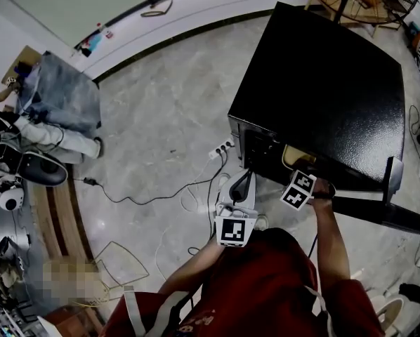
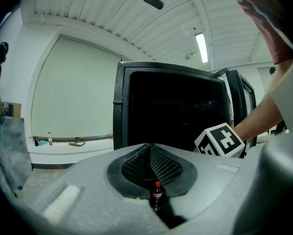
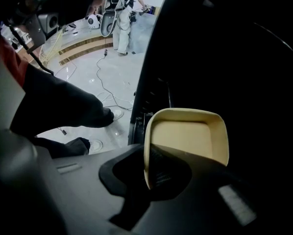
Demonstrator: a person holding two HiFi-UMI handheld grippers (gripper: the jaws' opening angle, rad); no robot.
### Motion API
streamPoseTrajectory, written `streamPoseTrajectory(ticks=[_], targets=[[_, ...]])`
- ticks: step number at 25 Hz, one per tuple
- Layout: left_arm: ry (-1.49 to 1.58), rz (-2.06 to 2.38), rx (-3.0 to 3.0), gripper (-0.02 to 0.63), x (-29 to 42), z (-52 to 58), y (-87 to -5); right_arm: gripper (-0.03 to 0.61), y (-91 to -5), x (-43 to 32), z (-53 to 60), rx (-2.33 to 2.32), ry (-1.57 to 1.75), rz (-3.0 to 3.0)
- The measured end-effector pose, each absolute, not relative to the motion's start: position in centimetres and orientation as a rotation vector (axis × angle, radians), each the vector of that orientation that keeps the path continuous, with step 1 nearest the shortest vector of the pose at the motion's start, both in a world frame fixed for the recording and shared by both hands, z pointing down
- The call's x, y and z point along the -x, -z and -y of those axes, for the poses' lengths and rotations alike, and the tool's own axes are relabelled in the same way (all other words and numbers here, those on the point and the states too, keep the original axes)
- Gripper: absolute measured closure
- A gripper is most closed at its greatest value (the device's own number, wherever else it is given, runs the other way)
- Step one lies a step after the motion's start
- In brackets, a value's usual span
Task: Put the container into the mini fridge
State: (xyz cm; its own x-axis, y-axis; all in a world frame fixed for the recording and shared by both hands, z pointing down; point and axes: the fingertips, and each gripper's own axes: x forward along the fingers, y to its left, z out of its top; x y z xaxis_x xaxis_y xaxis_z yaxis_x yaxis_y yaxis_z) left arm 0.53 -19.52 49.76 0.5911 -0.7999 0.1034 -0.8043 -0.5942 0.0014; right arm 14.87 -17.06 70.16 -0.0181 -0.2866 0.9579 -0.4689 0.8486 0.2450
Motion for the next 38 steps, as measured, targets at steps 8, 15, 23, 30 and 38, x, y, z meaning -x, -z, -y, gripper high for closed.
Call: streamPoseTrajectory(ticks=[8,15,23,30,38], targets=[[-0.175,1.391,-2.766,0.609,-0.4,19.1,-50.1,0.563,-70.4,-16.0,19.8,-0.617,-0.133,1.605],[-0.174,1.406,-2.757,0.609,-0.2,18.9,-50.1,0.556,-70.4,-16.9,22.4,-0.635,-0.081,1.595],[-0.181,1.418,-2.755,0.609,-0.1,18.5,-50.2,0.536,-70.7,-18.2,24.6,-0.71,-0.007,1.535],[-0.193,1.429,-2.75,0.609,0.0,18.1,-49.9,0.39,-69.6,-18.3,25.6,-0.804,0.073,1.519],[-0.202,1.446,-2.741,0.609,0.0,17.2,-49.7,0.35,-65.9,-16.3,24.1,-0.944,0.13,1.597]])
